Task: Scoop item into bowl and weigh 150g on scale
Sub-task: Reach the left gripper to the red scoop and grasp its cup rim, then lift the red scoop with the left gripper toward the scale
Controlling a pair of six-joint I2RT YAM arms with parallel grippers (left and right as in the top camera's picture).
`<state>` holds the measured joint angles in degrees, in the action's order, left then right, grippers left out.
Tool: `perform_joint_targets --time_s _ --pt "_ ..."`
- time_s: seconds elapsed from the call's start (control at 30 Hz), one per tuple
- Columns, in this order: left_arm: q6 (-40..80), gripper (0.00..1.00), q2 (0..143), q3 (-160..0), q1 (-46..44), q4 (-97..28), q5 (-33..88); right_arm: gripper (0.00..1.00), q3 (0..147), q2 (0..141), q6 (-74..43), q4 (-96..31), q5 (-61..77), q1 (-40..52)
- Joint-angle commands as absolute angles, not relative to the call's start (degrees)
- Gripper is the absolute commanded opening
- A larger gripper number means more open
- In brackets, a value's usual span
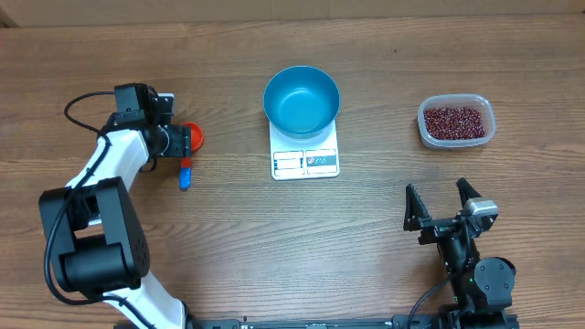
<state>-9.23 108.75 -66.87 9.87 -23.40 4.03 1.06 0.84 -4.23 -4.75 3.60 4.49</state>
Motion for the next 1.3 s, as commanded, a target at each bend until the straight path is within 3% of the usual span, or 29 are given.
perform_joint_targets --time_s 0.0,0.37,0.57,0.7,0.77,0.9,1.07,1.27 --pt "-10.3 0.73 110.3 -68.1 10.1 -21.9 4.1 1.00 0.4 0.2 -4.2 -4.5 3.0 4.2" --pt "-11.8 0.59 115.0 -68.1 10.0 -17.8 4.4 1.00 0.4 0.2 -4.2 -4.5 3.0 4.2" --pt "-11.6 0.29 115.2 -68.1 10.0 -15.5 6.2 1.00 0.4 0.2 -4.2 -4.5 3.0 4.2" --pt "-11.6 0.18 115.2 -68.1 10.0 -13.5 10.7 1.00 0.4 0.2 -4.2 -4.5 3.0 4.2" --pt "-11.4 0.04 115.2 -68.1 10.0 -13.1 11.4 1.00 0.4 0.2 -4.2 -4.5 3.0 4.2" --pt "-5.5 0.04 115.0 -68.3 10.2 -13.1 9.2 1.00 0.4 0.2 -4.2 -4.5 3.0 4.2" --pt "13.2 0.04 111.5 -68.5 10.4 -15.9 -3.3 1.00 0.4 0.2 -4.2 -4.5 3.0 4.2" --pt "28.8 0.04 102.3 -68.5 10.5 -20.1 -4.0 1.00 0.4 0.2 -4.2 -4.5 3.0 4.2"
